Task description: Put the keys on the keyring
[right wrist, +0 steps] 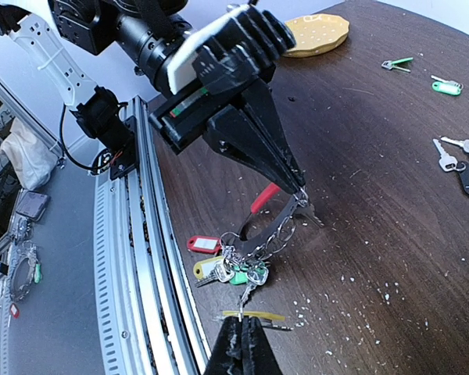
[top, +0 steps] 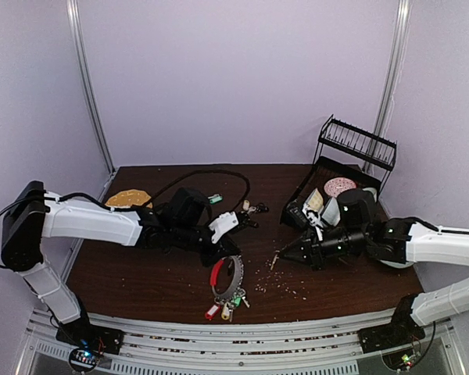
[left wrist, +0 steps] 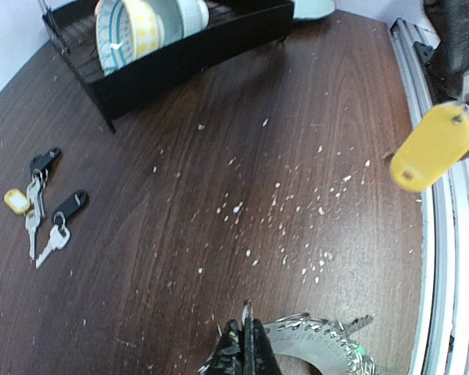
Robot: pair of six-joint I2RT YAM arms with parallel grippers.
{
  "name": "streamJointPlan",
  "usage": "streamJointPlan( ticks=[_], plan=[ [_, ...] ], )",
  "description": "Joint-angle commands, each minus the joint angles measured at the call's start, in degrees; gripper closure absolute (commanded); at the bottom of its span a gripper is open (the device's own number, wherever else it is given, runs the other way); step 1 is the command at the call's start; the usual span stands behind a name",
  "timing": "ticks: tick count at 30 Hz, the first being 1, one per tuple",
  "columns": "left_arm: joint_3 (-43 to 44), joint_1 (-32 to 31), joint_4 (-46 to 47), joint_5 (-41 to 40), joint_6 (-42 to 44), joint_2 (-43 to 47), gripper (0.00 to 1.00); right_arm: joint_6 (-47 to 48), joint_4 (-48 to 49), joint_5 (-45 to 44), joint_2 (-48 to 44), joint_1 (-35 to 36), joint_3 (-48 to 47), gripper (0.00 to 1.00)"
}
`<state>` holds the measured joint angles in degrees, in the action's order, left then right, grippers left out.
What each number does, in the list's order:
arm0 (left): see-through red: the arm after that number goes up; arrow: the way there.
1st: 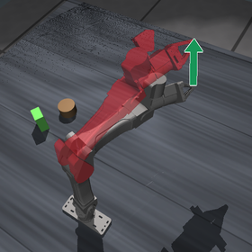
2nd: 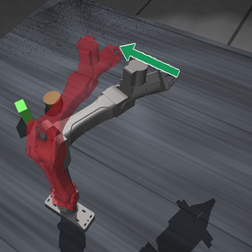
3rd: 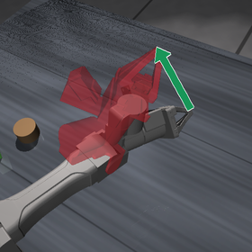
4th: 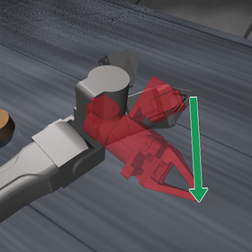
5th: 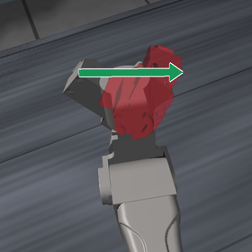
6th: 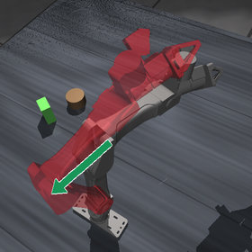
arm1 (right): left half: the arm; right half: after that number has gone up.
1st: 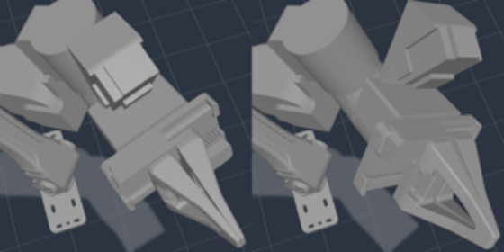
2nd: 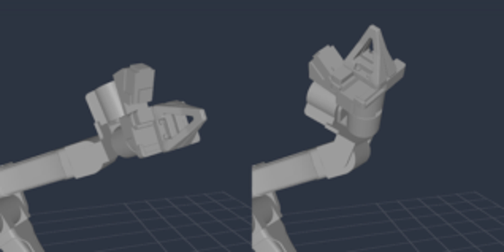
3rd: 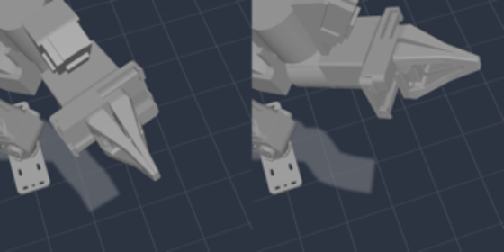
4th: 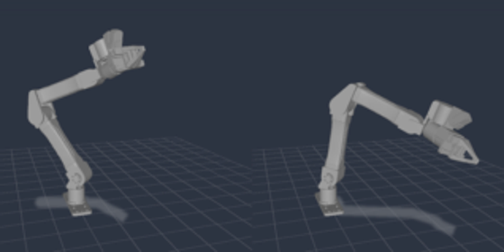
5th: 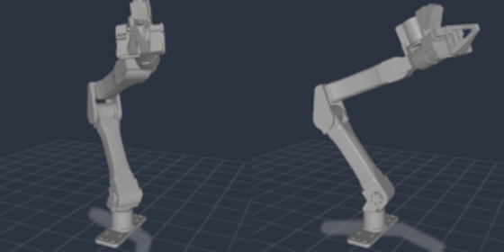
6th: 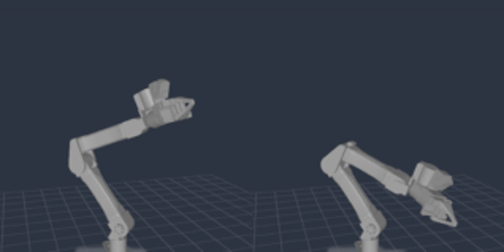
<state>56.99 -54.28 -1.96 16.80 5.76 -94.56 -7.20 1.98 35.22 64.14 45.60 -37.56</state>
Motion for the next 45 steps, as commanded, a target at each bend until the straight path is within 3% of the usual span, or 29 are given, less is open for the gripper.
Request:
streamJointPlan(
  ticks=[1, 12, 23, 31, 38, 45],
  plan=[
    [-1.58, -1.32, 13.01, 4.58, 2.44, 2.60, 1.00, -0.20, 2.29, 0.74, 2.55, -0.17, -0.65, 1.00],
    [-9.65, -1.43, 28.79, 13.39, 0.60, 7.76, 1.00, 2.47, 3.99, 4.86, 3.65, -0.20, -0.77, 1.00],
    [-16.62, -6.52, 34.85, 0.30, 18.90, 10.04, 1.00, 1.08, 4.47, -3.26, -0.41, -0.21, 2.26, 1.00],
    [-18.22, -11.67, 35.18, -2.77, 29.52, 12.54, 1.00, 1.22, 4.62, 2.44, 0.75, -0.23, 2.58, 1.00],
    [-19.49, -14.09, 36.44, -19.59, 47.62, 13.91, 1.00, 1.03, 5.37, -1.45, -0.61, -0.24, 3.83, 1.00],
    [-17.44, -13.69, 48.11, -49.19, 64.42, 7.52, 1.00, 1.31, 5.21, -3.10, -0.13, -0.24, 3.22, 1.00]
  ],
)
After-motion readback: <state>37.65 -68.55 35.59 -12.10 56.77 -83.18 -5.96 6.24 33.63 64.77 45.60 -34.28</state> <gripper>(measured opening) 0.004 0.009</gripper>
